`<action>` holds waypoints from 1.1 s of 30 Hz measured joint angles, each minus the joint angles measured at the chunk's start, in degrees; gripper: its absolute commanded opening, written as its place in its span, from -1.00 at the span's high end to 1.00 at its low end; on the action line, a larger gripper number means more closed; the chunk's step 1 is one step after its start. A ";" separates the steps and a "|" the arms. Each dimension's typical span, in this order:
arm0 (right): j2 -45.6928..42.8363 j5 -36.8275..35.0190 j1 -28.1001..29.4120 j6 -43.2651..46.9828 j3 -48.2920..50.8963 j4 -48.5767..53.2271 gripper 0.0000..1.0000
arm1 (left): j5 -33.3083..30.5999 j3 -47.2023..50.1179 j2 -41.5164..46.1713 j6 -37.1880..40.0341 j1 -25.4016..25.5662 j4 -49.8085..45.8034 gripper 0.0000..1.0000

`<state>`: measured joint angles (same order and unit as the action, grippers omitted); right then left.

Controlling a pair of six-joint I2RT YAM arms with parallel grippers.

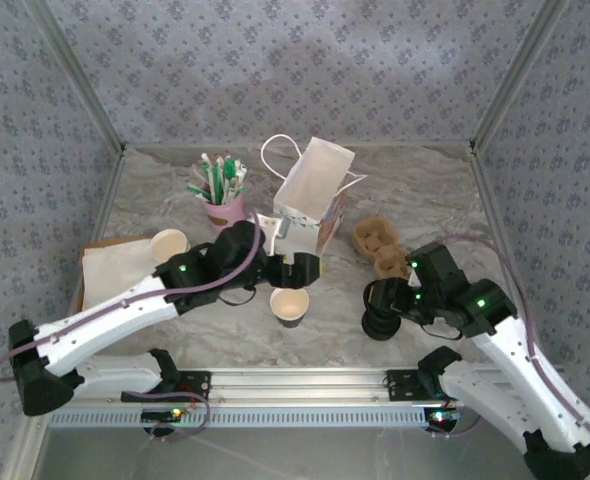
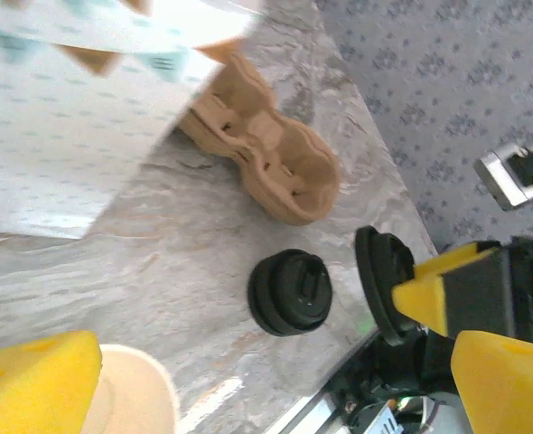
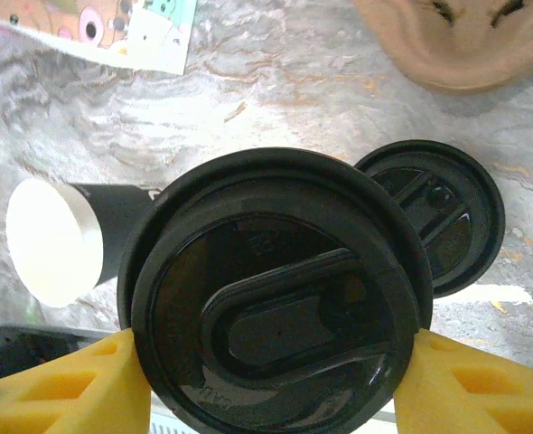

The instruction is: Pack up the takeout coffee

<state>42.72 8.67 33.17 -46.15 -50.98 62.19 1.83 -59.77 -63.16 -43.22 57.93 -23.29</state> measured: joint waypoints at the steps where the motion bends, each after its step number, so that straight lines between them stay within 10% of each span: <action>1: 1.18 -1.53 2.78 -0.59 -0.96 -0.07 -0.26 | 0.04 0.94 1.57 0.17 -1.22 -0.83 -0.99; 13: 21.20 -16.48 26.80 -2.49 -15.61 -1.11 -0.27 | 7.78 14.95 15.13 0.04 -18.29 -5.62 -0.99; 33: 45.86 -17.57 35.63 4.57 -30.93 -3.67 -0.27 | 18.75 26.43 22.58 -2.34 -31.69 -4.35 -0.99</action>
<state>88.58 -8.91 68.79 -41.58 -81.91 58.52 20.58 -33.34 -40.58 -45.56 26.24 -27.64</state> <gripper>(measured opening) 0.640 0.994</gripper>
